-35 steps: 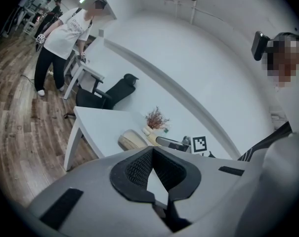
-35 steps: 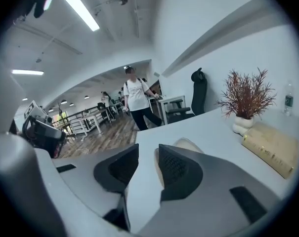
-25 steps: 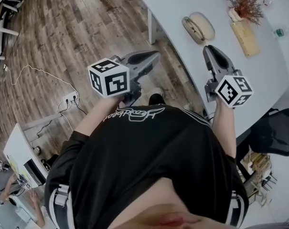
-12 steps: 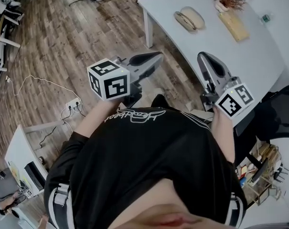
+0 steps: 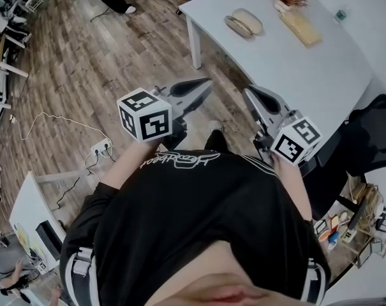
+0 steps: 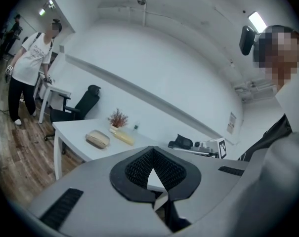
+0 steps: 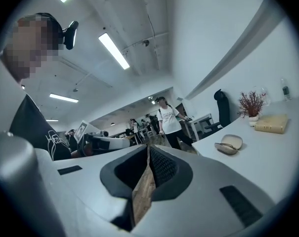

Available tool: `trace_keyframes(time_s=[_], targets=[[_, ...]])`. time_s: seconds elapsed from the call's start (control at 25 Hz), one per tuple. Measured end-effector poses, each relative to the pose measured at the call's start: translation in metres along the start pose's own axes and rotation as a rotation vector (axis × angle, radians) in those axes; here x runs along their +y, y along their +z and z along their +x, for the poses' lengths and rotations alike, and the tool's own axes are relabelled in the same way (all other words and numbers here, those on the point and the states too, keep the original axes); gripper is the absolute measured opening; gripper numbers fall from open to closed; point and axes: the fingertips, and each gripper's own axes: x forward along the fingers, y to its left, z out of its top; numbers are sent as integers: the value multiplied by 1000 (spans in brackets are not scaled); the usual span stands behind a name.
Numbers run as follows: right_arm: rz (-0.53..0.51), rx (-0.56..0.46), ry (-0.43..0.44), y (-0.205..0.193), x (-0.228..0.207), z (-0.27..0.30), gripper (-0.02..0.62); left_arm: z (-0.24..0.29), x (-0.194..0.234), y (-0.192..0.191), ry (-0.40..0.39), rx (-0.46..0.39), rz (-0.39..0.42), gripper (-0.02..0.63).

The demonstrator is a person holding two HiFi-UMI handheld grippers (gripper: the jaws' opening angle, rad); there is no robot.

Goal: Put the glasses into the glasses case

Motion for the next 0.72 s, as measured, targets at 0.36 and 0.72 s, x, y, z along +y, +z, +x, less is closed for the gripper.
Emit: trace_keyframes(time_s=[0.36, 0.72], targets=[[49, -11, 8, -21, 23, -11, 18, -10, -15, -29, -20, 18, -22, 6], [66, 7, -5, -36, 35, -18, 18, -16, -25, -38, -48, 3, -30, 6]])
